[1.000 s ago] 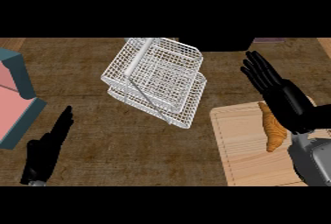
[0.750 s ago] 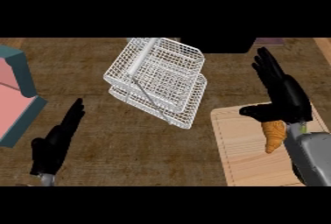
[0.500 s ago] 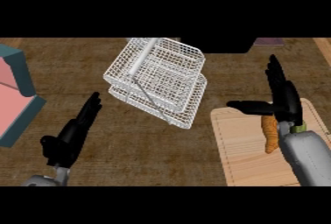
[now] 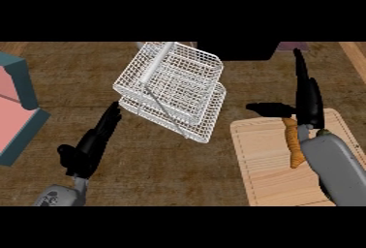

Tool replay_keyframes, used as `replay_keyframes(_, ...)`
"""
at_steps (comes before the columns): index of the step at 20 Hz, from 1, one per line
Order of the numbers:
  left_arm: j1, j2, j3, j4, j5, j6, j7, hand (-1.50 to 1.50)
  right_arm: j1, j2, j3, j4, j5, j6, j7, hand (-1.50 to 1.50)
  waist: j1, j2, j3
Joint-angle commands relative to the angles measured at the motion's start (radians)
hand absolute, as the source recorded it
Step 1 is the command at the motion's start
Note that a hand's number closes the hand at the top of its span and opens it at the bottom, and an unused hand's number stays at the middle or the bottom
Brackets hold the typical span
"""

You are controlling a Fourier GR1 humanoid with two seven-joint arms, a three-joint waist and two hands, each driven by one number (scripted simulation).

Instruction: Pick the croissant from the cutting board and place it in the tiered basket

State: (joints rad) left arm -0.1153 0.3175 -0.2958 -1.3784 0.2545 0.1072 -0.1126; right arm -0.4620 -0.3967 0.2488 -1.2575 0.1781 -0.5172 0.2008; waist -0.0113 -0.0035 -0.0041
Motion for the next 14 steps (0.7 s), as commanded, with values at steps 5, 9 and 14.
replay_keyframes(5, 0.006, 0.0, -0.005, 0.013, -0.01, -0.007, -0.007, 0.0, -0.074, -0.264, 0.218, 0.007, 0.24, 0.336, 0.444, -1.5, -0.004, -0.017, -0.012)
replay_keyframes(9, 0.015, -0.014, -0.009, 0.015, -0.013, 0.004, -0.006, 0.0, -0.124, -0.319, 0.313, -0.051, 0.242, 0.605, 0.635, -1.5, 0.0, -0.019, -0.008)
replay_keyframes(14, 0.014, -0.003, -0.001, 0.005, -0.011, -0.016, -0.011, 0.0, -0.216, -0.235, 0.349, -0.244, 0.153, 0.847, 0.979, -1.5, -0.003, -0.013, -0.001)
